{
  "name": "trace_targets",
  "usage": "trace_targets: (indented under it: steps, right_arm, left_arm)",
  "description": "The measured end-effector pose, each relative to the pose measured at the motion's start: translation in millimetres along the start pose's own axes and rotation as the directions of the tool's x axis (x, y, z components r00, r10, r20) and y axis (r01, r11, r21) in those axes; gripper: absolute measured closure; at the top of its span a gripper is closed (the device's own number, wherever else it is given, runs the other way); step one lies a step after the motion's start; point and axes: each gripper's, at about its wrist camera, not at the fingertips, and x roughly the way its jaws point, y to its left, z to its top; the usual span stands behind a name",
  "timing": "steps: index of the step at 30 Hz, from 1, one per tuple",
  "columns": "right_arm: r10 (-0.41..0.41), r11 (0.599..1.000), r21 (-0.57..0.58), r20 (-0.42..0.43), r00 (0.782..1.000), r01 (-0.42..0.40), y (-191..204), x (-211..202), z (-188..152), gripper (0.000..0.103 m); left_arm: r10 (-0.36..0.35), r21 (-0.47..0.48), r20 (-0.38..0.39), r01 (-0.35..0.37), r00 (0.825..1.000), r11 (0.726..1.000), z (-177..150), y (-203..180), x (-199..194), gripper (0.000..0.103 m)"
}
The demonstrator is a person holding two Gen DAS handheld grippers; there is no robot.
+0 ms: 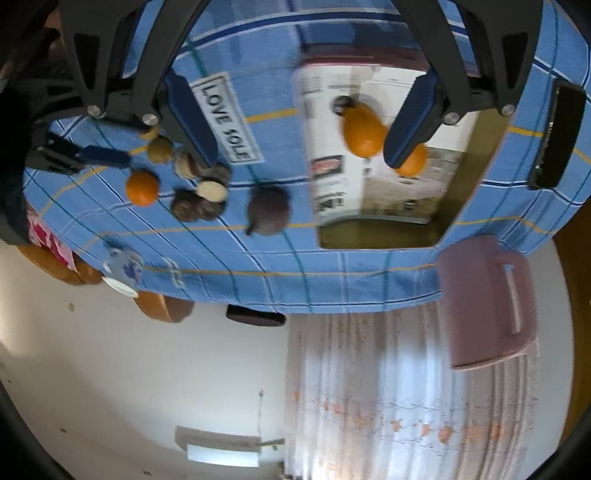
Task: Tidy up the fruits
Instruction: 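Grasp the cut mangosteen with the left gripper while the right grasps a brown kiwi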
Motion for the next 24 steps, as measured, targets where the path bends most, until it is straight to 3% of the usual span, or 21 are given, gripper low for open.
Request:
trace_targets:
  steps: [2,3,10,15,18,21,24]
  right_arm:
    - [0.022,1.0,0.003,-0.021,1.0,-0.022,1.7,9.1,-2.4,0.049]
    - [0.019,1.0,-0.002,-0.032,0.999,-0.019,2.9,12.1,-1.8,0.059]
    - [0.036,0.999,-0.006,-0.074,0.997,-0.037,0.6,16.7,-4.1,0.074]
    - [0.024,1.0,0.016,-0.004,1.0,-0.024,-6.7,1.2,-8.3,0.074]
    - [-0.024,0.998,0.057,0.044,0.999,0.021,-21.6,-9.1,-3.5,0.074]
    - [-0.081,0.994,0.084,0.075,0.994,0.075,-35.2,-15.2,4.3,0.074]
    - [-0.112,0.989,0.106,0.09,0.99,0.102,-42.4,-16.9,8.1,0.074]
  left_arm:
    - [-0.005,0.023,-0.006,0.005,1.0,1.0,-0.6,-10.5,1.9,0.009]
    - [-0.006,0.03,-0.007,0.006,1.0,1.0,-1.0,-13.9,2.1,0.009]
    - [-0.04,0.058,-0.031,0.041,0.999,0.997,-0.8,-35.8,14.7,0.009]
    - [-0.055,0.056,-0.049,0.058,0.997,0.997,-0.4,-41.5,22.4,0.01]
    - [-0.066,0.049,-0.06,0.069,0.996,0.996,2.9,-47.3,27.6,0.013]
    - [-0.081,0.065,-0.078,0.087,0.994,0.994,6.1,-58.8,36.4,0.022]
    - [-0.093,0.08,-0.121,0.104,0.988,0.991,6.9,-69.7,50.2,0.038]
